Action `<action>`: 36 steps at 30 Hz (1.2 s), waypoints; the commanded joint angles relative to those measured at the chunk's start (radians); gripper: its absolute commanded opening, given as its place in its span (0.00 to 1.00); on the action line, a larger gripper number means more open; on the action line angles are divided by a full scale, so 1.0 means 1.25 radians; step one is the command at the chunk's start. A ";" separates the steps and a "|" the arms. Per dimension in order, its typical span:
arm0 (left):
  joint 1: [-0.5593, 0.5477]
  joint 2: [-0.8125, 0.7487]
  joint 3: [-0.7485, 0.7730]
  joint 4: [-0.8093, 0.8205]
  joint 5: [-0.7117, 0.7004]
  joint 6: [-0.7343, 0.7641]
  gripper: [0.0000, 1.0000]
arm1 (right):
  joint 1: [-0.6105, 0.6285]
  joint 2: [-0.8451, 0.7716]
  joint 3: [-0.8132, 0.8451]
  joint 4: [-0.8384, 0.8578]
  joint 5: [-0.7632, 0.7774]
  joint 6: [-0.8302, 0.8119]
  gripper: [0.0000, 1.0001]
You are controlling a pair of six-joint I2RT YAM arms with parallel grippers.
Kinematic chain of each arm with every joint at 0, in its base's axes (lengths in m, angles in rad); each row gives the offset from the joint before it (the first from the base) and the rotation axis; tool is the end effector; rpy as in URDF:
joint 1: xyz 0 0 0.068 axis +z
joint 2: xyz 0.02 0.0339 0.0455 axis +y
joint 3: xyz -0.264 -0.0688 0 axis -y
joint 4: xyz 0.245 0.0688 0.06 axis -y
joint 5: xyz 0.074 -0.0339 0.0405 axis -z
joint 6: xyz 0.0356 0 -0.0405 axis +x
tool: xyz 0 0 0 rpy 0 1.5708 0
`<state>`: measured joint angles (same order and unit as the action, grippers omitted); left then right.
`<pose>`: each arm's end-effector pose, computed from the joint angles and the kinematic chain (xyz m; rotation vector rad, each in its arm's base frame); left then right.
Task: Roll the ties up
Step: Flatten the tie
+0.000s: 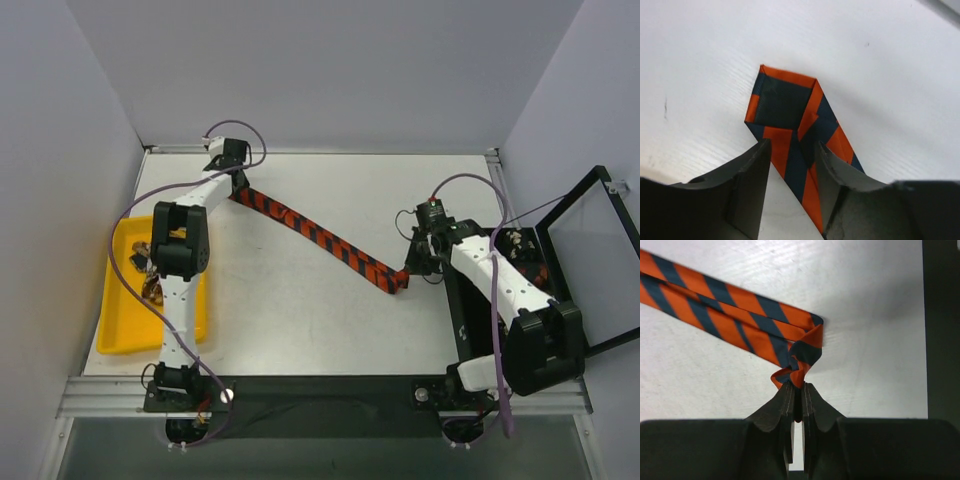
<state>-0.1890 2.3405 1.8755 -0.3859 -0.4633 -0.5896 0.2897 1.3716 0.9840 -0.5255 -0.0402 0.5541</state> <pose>0.5131 -0.0820 0.1673 -0.6594 2.2189 0.1738 0.2720 0.0826 0.2485 0.3161 2.5086 0.3997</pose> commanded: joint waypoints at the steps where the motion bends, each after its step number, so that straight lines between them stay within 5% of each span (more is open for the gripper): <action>1: 0.000 -0.003 0.123 -0.069 0.012 0.052 0.53 | -0.003 -0.036 -0.040 -0.035 0.030 0.068 0.00; 12: -0.030 -0.190 -0.062 -0.067 0.069 0.068 0.79 | -0.080 -0.030 -0.118 -0.056 0.071 0.129 0.00; 27: -0.011 -0.556 -0.566 -0.096 0.151 0.019 0.79 | -0.080 -0.031 -0.017 -0.070 0.069 0.055 0.00; 36: 0.130 -0.653 -0.717 -0.101 0.163 -0.006 0.78 | -0.082 -0.024 0.003 -0.096 0.095 0.049 0.00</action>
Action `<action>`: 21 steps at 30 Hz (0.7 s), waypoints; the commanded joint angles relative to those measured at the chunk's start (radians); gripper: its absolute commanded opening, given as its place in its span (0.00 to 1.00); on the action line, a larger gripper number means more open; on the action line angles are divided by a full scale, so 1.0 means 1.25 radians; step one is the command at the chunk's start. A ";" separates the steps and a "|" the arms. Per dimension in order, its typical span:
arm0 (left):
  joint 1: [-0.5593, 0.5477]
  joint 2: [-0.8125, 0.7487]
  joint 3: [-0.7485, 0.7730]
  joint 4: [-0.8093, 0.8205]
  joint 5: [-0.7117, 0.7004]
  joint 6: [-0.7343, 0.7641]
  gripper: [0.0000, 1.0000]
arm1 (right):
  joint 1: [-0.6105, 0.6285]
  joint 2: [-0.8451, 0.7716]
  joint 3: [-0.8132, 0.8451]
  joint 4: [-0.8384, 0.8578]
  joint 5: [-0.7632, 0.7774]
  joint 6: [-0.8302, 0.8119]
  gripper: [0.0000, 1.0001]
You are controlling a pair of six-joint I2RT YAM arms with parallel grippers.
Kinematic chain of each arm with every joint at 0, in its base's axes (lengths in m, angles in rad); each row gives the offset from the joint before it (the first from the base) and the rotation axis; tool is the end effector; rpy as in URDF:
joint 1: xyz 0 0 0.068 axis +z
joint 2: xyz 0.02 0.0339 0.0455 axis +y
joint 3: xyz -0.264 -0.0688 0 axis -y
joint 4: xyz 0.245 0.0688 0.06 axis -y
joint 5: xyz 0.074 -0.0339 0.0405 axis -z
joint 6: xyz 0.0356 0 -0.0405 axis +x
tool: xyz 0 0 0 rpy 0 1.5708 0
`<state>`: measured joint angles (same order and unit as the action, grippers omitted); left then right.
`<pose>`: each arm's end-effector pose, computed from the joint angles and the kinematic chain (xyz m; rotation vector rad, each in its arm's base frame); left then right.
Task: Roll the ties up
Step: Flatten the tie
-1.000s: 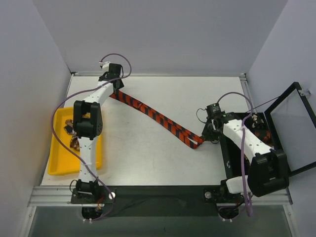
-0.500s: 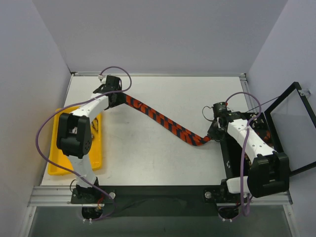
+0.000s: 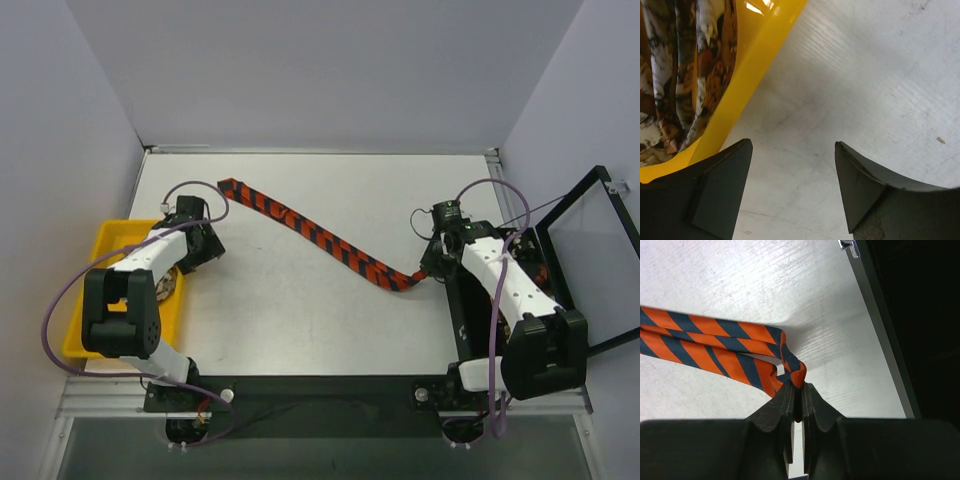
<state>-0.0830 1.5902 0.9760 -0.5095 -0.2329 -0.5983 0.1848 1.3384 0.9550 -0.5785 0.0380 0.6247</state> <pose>0.3065 -0.0173 0.1873 -0.7415 2.5381 0.0907 0.2672 0.0486 0.2445 0.5721 2.4892 0.2714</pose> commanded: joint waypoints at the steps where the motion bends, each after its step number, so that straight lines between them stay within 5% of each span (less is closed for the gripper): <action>1: 0.052 -0.063 0.017 -0.004 -0.030 0.017 0.78 | 0.001 0.007 0.029 -0.065 0.046 -0.005 0.00; 6: 0.049 -0.068 0.044 0.004 0.018 0.027 0.79 | 0.003 0.002 0.029 -0.107 0.095 -0.006 0.12; 13: 0.027 -0.116 0.048 0.016 0.146 0.052 0.81 | 0.121 -0.019 0.132 -0.140 0.230 -0.146 0.69; 16: 0.015 -0.141 0.039 0.015 0.209 0.060 0.83 | 0.205 0.033 0.213 -0.119 0.187 -0.304 0.86; 21: -0.006 -0.185 0.019 -0.002 0.268 0.069 0.84 | 0.261 0.210 0.319 -0.086 -0.013 -0.548 0.90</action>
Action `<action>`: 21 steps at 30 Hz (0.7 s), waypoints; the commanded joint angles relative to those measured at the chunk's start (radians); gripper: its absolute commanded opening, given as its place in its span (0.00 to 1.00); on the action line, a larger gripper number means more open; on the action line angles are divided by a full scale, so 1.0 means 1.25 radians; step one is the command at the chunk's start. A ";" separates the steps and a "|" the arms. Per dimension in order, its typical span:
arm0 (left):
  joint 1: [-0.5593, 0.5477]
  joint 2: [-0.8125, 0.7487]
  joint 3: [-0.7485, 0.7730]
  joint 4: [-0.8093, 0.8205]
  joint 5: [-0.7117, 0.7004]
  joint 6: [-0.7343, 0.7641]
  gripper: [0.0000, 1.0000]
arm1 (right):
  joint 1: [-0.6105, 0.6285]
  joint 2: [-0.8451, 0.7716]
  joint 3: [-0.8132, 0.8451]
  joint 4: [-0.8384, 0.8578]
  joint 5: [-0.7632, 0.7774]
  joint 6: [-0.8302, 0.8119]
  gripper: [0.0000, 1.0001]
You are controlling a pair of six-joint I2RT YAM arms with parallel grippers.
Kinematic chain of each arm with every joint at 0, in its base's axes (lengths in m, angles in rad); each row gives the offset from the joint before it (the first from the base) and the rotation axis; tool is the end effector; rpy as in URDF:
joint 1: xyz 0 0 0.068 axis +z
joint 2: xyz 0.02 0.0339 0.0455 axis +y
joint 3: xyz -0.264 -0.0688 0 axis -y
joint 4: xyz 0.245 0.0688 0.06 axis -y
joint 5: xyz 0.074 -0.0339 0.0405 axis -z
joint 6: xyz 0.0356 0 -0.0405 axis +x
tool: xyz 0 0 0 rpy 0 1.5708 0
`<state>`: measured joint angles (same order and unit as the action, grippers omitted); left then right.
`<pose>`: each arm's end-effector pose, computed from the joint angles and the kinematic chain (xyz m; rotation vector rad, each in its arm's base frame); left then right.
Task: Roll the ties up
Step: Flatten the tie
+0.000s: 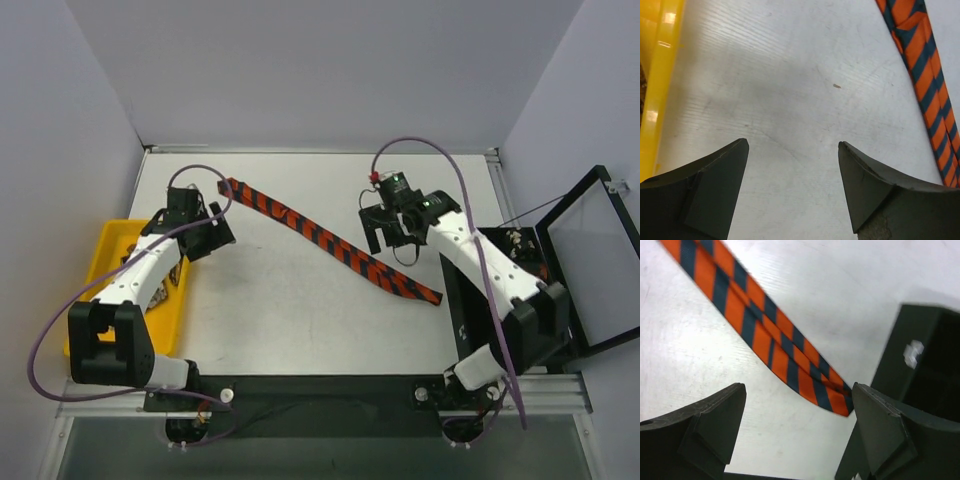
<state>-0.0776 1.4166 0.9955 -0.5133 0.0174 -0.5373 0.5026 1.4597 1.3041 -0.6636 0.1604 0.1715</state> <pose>0.2918 -0.0233 0.2408 -0.5686 2.4618 -0.2728 0.2802 0.1475 0.3174 -0.3176 2.3590 0.1300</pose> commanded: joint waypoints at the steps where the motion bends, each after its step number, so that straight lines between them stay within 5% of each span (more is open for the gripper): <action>1: -0.014 -0.053 0.001 -0.003 0.072 0.021 0.84 | 0.007 0.139 0.056 -0.018 -0.125 -0.200 0.90; 6: -0.034 -0.101 0.006 -0.045 0.088 0.046 0.84 | 0.002 0.318 0.169 -0.013 -0.275 -0.292 1.00; 12: -0.048 -0.150 -0.011 -0.066 0.090 0.049 0.84 | 0.002 0.456 0.273 -0.026 -0.352 -0.325 1.00; 21: -0.058 -0.181 -0.039 -0.074 0.086 0.054 0.84 | 0.013 0.574 0.326 -0.035 -0.294 -0.337 1.00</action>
<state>-0.1417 1.2175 0.9489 -0.5961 0.1135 -0.4877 0.5121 2.1407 1.6836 -0.6548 -0.2382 -0.2234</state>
